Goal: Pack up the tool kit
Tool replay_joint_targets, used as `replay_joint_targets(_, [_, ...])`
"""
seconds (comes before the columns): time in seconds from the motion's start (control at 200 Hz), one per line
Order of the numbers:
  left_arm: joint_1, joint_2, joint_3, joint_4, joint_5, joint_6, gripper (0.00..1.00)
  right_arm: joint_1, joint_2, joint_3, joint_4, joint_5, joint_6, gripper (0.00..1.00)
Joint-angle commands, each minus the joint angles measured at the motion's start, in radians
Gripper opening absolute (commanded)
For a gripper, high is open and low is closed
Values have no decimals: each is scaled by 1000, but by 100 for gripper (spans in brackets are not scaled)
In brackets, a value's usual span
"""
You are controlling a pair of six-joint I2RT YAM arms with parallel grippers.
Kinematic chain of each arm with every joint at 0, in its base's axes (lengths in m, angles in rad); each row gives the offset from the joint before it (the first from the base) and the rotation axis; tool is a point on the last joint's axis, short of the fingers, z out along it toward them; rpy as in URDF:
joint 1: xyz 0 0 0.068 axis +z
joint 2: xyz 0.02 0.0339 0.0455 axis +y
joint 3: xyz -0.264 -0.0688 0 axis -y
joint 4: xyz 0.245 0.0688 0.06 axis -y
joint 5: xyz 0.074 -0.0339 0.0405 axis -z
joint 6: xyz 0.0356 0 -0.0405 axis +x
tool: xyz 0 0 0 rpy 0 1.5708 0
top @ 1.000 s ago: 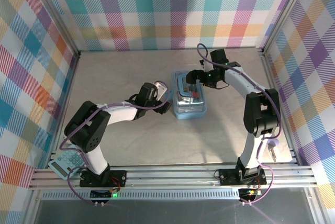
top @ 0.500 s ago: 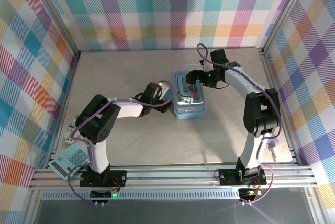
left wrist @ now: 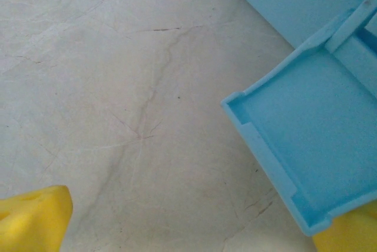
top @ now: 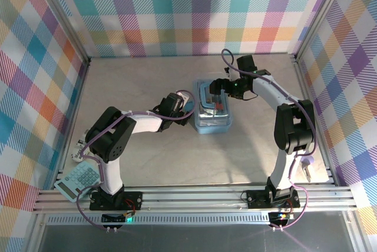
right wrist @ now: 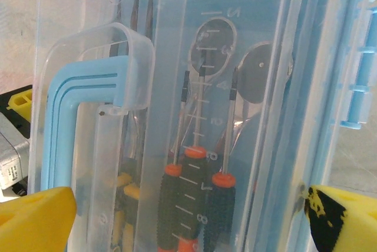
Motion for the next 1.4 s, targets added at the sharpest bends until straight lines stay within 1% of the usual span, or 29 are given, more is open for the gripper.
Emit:
replay_joint_targets(0.0, [6, -64, 15, 22, -57, -17, 100, -1, 7, 8, -3, -33, -19, 99])
replay_joint_targets(0.29, [12, -85, 25, -3, -68, -24, 100, -2, 5, 6, -2, -38, -19, 99])
replay_joint_targets(0.615, [25, -46, 50, 25, -27, -93, 100, -2, 2, 3, 0, -42, -17, 99])
replay_joint_targets(1.215, [45, -70, 50, 42, 1, -116, 100, -2, 1, -3, 2, -47, -19, 99])
replay_joint_targets(1.32, [53, -86, 42, 54, 43, -119, 100, -1, 4, -3, 4, -49, -18, 99])
replay_joint_targets(1.395, [70, -98, 35, 60, 141, -131, 100, -1, 5, -3, 4, -50, -18, 99])
